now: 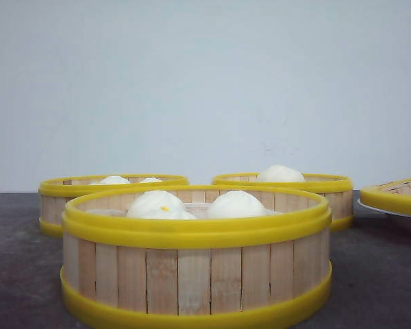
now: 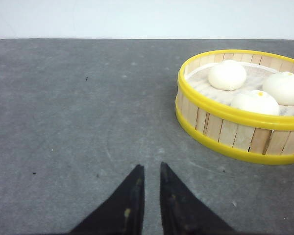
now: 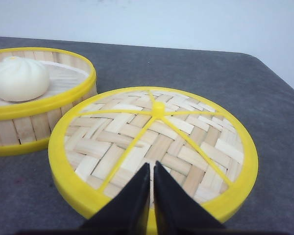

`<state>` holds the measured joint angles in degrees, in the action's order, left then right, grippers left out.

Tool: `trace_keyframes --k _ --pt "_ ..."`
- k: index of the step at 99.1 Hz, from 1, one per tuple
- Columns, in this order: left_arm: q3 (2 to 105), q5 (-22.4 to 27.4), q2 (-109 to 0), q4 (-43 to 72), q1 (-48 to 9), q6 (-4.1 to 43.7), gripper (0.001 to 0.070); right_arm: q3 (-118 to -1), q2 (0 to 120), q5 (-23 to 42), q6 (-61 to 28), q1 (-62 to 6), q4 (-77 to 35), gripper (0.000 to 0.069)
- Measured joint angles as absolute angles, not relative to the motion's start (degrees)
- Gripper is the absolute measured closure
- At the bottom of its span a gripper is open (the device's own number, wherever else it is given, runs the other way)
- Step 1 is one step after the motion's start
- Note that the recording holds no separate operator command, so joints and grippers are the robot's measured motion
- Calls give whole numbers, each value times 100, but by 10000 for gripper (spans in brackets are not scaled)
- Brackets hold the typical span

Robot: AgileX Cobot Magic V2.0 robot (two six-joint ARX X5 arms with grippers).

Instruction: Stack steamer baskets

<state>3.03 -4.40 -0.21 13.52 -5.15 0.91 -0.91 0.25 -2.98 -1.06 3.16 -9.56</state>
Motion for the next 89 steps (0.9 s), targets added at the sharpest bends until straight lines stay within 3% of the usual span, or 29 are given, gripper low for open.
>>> trace_keyframes --k 31,53,89 --pt "303 -419 -21 1343 -515 342 677 -91 25 -395 115 316 -681 681" --pt "298 -419 -21 1334 -515 1446 677 -91 25 -639 1551 316 -532 681" --pt "248 -134 -34 1146 -515 2274 685 -102 36 -639 3308 316 -281 681"
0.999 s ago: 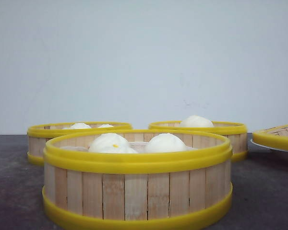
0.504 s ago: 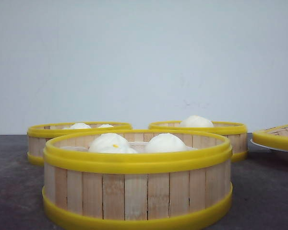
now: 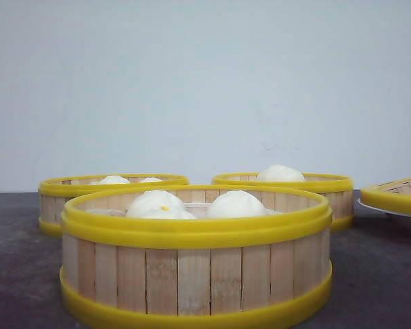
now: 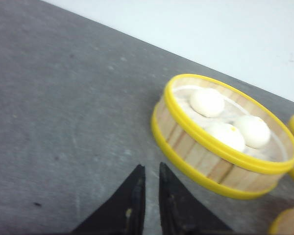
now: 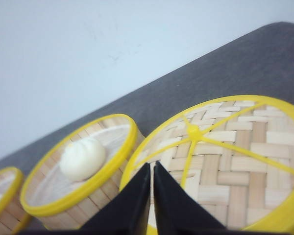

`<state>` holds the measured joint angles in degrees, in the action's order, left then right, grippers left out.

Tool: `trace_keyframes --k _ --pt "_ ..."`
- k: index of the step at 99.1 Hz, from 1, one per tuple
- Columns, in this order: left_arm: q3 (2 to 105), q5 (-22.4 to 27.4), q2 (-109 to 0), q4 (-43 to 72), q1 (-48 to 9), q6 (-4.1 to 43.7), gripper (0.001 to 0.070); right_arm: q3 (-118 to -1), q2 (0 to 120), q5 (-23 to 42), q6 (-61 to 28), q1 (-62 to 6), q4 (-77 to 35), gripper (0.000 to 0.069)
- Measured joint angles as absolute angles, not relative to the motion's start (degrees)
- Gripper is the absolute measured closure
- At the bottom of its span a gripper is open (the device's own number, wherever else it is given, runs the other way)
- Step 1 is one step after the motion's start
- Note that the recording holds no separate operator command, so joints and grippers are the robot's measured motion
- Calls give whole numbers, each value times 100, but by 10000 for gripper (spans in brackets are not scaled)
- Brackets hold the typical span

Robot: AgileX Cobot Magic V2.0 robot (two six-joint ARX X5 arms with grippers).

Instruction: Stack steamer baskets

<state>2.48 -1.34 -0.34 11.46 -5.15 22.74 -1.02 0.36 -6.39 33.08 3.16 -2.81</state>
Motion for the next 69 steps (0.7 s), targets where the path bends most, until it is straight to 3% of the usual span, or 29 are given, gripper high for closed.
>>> trace_keyframes --k 27,62,69 --pt "1636 -115 -884 1181 -515 2432 685 -1695 1122 -427 3413 316 -827 684" --pt "4106 -5 -3186 1699 -515 1452 684 -4720 3625 -681 1288 296 -2517 684" --pt "4222 1 -3433 1699 -515 1363 631 -4836 3771 -770 1063 231 -2558 664"
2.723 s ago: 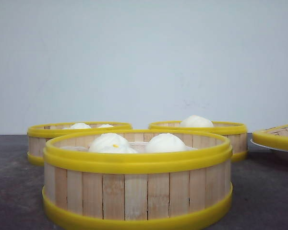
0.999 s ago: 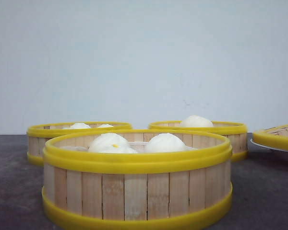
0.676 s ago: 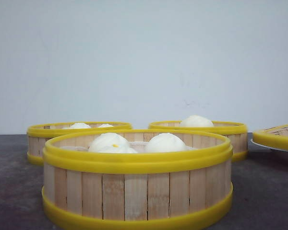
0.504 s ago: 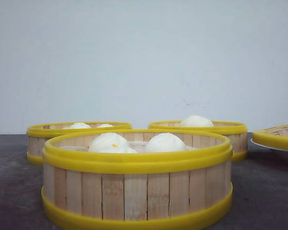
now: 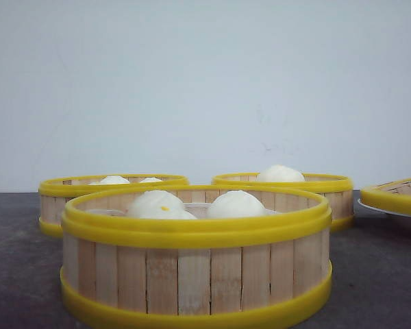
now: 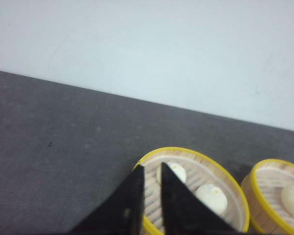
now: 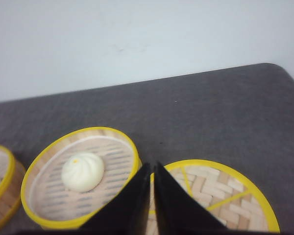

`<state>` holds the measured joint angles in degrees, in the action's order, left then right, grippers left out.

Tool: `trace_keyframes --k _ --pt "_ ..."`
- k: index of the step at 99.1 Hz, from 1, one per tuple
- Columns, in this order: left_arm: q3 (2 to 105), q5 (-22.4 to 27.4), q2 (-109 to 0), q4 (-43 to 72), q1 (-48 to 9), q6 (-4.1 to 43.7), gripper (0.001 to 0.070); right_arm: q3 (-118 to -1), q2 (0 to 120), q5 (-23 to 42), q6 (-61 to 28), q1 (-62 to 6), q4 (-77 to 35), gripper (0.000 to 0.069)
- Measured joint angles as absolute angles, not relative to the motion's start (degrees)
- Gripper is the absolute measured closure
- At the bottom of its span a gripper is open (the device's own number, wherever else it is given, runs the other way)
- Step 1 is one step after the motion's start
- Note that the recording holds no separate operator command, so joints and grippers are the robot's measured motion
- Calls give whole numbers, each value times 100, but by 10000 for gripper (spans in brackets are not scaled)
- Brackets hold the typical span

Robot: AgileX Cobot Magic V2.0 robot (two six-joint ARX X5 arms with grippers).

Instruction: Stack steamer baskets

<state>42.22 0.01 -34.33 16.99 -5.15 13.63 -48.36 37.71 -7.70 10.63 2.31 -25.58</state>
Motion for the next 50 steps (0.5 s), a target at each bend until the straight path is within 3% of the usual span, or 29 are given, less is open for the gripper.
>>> trace_keyframes --k 5,11,15,19,30,50 --pt "4257 5 -3583 1723 -517 1297 521 -4845 3820 -781 982 178 -2576 585" --pt "4287 10 -3765 1732 -515 1247 376 -4845 3852 -786 923 123 -2600 424" --pt "4309 12 -3909 1732 -517 1219 318 -4845 3870 -797 915 93 -2567 322" --pt "4329 16 -4058 1728 -517 1199 287 -4845 3887 -801 908 67 -2504 270" --pt "4379 23 -4495 1535 -517 1177 257 -4847 3994 -980 895 23 -2235 220" --pt "4849 25 -5725 1393 -517 1173 250 -4862 4427 -1365 939 -38 -2102 209"
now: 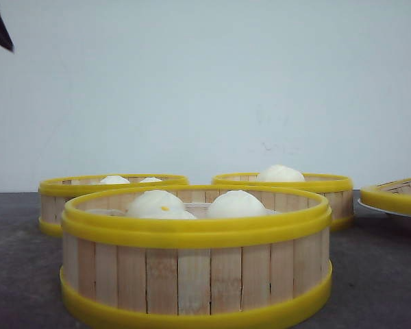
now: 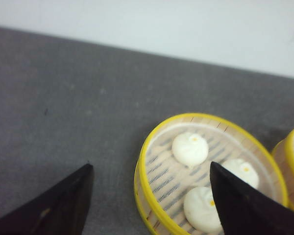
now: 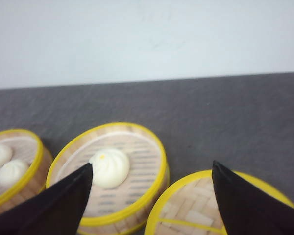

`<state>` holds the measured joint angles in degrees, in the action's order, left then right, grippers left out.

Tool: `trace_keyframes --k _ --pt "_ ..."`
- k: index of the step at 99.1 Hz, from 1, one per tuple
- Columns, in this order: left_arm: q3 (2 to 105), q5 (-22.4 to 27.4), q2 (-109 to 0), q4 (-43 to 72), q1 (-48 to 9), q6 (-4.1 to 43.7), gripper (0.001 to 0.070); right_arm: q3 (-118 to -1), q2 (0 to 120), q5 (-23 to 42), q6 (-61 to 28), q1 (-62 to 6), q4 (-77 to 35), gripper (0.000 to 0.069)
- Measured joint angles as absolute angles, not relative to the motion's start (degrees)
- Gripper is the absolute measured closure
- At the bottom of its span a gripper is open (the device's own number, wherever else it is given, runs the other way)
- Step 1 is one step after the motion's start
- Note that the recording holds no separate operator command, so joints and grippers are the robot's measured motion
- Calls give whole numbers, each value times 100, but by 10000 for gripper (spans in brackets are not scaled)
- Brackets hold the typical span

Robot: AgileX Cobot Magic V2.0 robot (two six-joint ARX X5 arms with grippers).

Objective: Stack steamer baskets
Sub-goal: 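Reach the left gripper to a far bun basket and grasp its yellow rim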

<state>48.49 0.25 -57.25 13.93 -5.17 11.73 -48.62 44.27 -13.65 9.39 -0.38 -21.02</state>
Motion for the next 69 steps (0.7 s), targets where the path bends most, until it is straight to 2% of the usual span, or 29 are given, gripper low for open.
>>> trace_keyframes --k 40,69 --pt "6713 25 -8759 2335 -519 1170 250 -4862 4727 -1490 948 -266 -2029 209" --pt "7175 8 -10042 2558 -613 1160 250 -4862 4727 -1492 950 -370 -2032 209"
